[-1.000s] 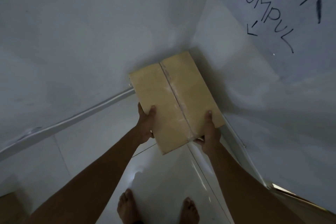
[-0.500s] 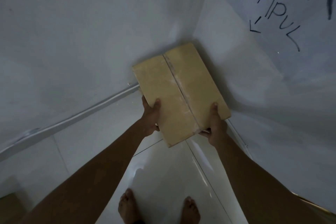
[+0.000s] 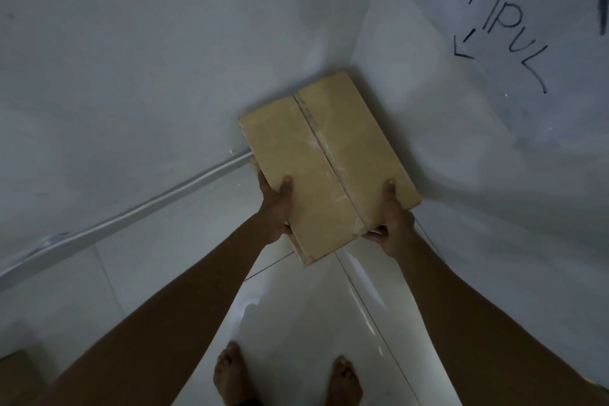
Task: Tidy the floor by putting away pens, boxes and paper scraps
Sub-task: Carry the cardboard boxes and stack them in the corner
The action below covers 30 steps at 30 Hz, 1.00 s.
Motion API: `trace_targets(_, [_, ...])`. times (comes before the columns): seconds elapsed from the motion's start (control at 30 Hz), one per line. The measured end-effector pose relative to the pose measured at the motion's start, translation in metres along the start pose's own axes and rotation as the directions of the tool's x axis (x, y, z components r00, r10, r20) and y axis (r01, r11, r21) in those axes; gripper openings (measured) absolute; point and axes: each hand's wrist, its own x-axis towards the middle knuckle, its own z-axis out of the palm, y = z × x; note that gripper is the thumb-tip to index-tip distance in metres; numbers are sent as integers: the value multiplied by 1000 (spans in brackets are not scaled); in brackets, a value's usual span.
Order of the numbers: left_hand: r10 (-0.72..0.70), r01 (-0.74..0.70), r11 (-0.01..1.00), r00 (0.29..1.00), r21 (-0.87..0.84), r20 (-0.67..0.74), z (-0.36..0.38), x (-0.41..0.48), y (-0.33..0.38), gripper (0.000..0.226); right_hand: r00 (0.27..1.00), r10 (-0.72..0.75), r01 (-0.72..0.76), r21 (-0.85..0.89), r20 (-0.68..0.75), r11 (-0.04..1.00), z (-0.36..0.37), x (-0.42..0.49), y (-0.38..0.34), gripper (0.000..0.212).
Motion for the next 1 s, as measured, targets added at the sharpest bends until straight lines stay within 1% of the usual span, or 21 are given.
trace_targets(0.13, [-13,13,1000,1000,9,-5,1,2,2,66,999,7,-6,-27,33,1000,-2,1,-1,84])
trace_targets(0.33, [-35,40,991,998,126,-46,-2,3,6,73,999,38,-37,-166,6,986,-2,4,-6,98])
trace_targets(0.47, [-55,66,983,996,170,-65,-5,-6,13,84,998,-51,39,-251,-44,967,-9,-7,-7,91])
trace_targets(0.63, [-71,88,962,995,260,-72,-27,-57,27,83,993,-105,77,-409,-46,909,-17,-54,-15,88])
trace_targets(0.73, [-59,77,952,996,296,-67,-46,-98,28,78,993,-115,95,-515,-7,852,-21,-97,-17,90])
trace_targets(0.83, [-56,74,946,996,316,-65,-63,-152,32,71,982,-184,173,-590,43,789,-24,-148,-20,92])
trace_targets(0.9, [-62,75,949,997,307,-53,-77,-185,35,66,974,-218,202,-637,54,744,-23,-183,-23,98])
trace_targets(0.93, [-68,77,952,997,297,-41,-83,-204,36,64,974,-217,203,-650,60,732,-23,-202,-23,101])
trace_targets(1.0, [-77,80,954,997,289,-22,-92,-236,40,61,975,-208,211,-649,83,731,-23,-233,-22,99])
